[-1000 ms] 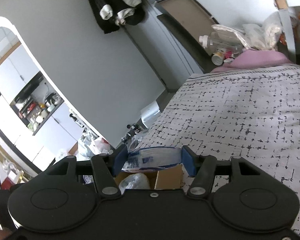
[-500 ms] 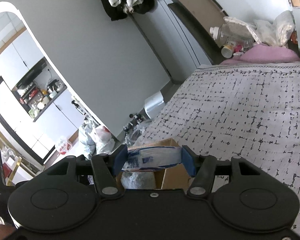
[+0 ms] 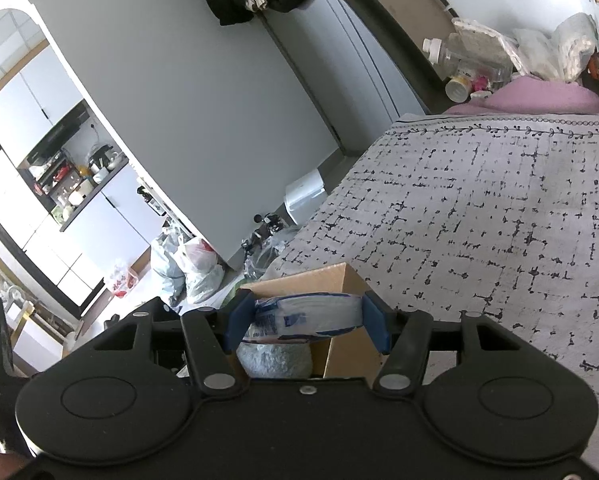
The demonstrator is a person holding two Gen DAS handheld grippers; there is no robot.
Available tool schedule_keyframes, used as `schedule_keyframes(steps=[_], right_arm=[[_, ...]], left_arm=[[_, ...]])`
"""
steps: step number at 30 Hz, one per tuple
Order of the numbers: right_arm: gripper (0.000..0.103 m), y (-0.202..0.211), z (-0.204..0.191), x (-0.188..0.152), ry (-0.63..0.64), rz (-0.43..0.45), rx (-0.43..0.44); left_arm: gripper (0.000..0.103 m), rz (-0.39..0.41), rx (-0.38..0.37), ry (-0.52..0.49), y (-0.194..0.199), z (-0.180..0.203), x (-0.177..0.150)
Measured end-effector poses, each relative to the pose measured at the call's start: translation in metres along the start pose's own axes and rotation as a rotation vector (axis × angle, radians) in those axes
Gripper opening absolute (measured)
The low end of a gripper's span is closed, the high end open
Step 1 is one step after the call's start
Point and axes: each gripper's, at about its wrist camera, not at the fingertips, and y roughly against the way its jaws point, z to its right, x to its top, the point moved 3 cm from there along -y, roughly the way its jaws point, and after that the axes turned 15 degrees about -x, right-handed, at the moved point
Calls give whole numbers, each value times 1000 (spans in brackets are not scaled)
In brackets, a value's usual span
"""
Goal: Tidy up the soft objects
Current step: 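Open the left tool to drop the bagged cloth into the box, then lower the tissue box into the cardboard box and open the right tool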
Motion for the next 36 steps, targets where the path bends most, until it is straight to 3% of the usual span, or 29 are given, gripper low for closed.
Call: schedule_keyframes(steps=[4, 9, 18, 32, 36], right_arm=[[61, -6, -3, 2, -17, 6, 10], [83, -12, 2, 5, -102, -37, 22], [86, 1, 11, 4, -137, -39, -2], [95, 23, 14, 5, -99, -75, 9], [103, 34, 20, 5, -66, -64, -1]], left_arm=[[36, 0, 6, 5, 2, -5, 5], [41, -1, 18, -4, 5, -6, 10], [63, 21, 56, -48, 11, 3, 9], [80, 36, 138, -135, 25, 26, -2], [82, 20, 146, -151, 30, 34, -8]])
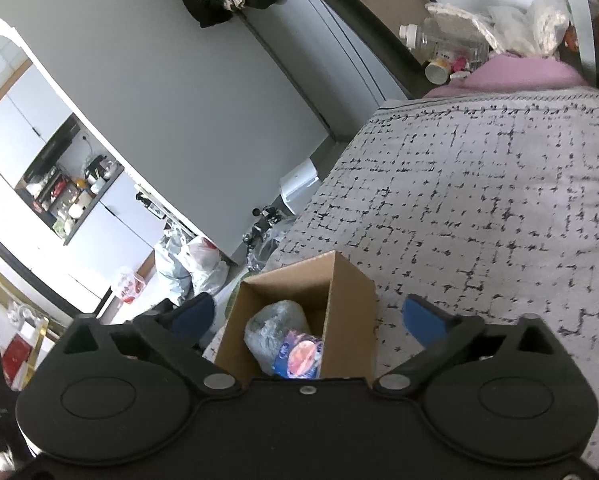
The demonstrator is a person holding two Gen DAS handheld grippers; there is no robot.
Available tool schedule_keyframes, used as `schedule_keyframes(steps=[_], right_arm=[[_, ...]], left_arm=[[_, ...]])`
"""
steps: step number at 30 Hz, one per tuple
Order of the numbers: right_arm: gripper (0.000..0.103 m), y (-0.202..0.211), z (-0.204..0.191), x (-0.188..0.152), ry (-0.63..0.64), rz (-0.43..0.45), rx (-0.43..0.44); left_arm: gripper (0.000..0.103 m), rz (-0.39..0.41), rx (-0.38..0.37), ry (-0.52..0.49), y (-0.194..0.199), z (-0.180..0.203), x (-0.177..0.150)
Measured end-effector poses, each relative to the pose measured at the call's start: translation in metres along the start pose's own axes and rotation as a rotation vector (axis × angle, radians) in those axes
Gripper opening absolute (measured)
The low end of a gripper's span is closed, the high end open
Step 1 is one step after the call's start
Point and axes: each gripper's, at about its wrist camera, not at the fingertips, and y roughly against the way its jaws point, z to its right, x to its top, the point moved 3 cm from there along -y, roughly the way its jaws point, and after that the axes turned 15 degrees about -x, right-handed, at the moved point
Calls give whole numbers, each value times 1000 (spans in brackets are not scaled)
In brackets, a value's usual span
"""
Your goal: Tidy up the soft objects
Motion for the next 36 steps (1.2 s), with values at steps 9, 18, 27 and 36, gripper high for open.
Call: schedule_keyframes(steps=[9, 18, 27, 36], right_arm=[[103, 29, 14, 4, 64, 20, -53], [103, 67, 24, 10, 102, 46, -88], [103, 91, 27, 3, 130, 43, -95], [103, 121, 25, 0, 136, 72, -84]], left_arm=[[91, -8, 11, -59, 18, 25, -15], [98, 27, -10, -55, 44, 49, -22], [102, 37, -26, -93, 67, 63, -32], [102, 50, -35, -72, 92, 56, -46]])
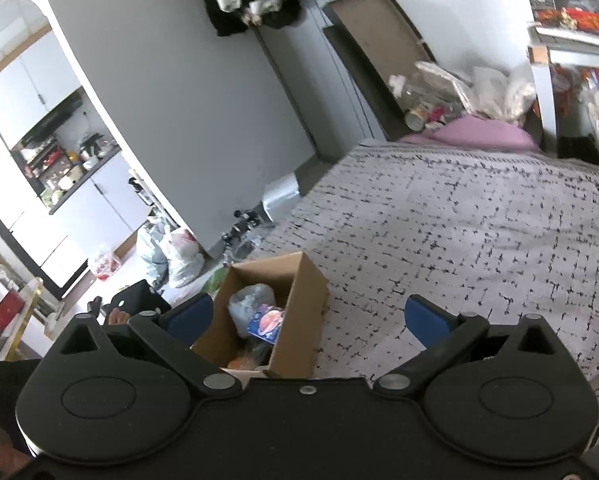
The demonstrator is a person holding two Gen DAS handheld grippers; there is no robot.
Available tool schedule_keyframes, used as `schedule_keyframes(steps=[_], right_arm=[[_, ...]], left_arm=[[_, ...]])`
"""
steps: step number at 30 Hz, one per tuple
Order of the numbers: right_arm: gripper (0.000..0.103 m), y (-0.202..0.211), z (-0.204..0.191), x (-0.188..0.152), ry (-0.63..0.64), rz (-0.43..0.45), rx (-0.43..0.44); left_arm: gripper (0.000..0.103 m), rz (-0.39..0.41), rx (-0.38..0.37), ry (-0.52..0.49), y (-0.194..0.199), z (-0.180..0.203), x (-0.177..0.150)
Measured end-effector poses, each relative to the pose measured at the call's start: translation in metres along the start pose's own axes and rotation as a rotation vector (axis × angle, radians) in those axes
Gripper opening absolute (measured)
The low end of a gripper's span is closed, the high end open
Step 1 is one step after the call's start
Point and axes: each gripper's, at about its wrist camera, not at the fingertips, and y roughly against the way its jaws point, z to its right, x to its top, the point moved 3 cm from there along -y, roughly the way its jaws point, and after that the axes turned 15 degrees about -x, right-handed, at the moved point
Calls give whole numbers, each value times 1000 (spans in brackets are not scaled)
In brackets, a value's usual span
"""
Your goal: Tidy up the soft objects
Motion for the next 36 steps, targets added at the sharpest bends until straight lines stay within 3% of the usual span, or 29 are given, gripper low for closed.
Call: schedule_keyframes(steps=[16, 36], right_arm=[[103, 41, -15, -18, 45, 9, -1], [103, 55, -25, -45, 130, -44, -24]], left_arm=[[102, 36, -44, -79, 44, 11, -16], [102, 36, -21, -129, 69, 6, -44]])
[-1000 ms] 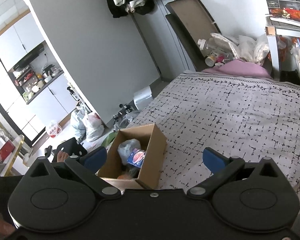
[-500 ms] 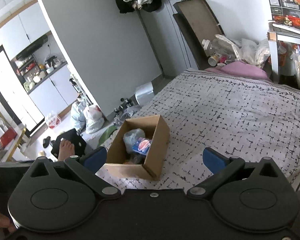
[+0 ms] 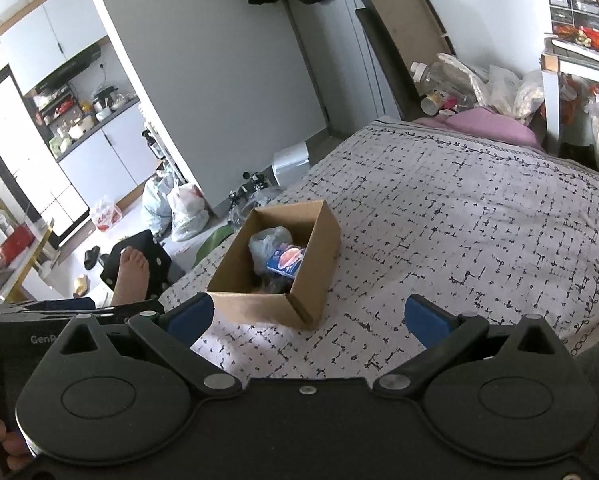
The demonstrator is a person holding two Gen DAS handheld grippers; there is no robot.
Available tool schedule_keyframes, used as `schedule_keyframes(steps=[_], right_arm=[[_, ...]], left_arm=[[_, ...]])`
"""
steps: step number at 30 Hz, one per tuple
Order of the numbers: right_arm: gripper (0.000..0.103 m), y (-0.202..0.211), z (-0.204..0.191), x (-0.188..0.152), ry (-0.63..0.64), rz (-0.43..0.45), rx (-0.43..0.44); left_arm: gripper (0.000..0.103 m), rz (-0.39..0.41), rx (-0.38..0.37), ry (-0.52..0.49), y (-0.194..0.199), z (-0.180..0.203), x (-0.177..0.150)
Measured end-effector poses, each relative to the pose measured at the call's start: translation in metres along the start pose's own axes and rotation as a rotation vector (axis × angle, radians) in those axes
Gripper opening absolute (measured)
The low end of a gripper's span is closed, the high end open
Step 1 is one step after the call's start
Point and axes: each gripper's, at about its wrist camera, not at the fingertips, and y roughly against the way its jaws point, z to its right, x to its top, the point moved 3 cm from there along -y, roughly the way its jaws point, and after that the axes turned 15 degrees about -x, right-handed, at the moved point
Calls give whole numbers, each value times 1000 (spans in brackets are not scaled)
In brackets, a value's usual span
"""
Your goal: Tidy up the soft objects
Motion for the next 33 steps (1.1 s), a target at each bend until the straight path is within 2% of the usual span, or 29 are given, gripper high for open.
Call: schedule_keyframes(steps=[33], right_arm=[[103, -1, -4, -1, 24, 8, 4]], left_arm=[[102, 22, 3, 0, 6, -8, -5]])
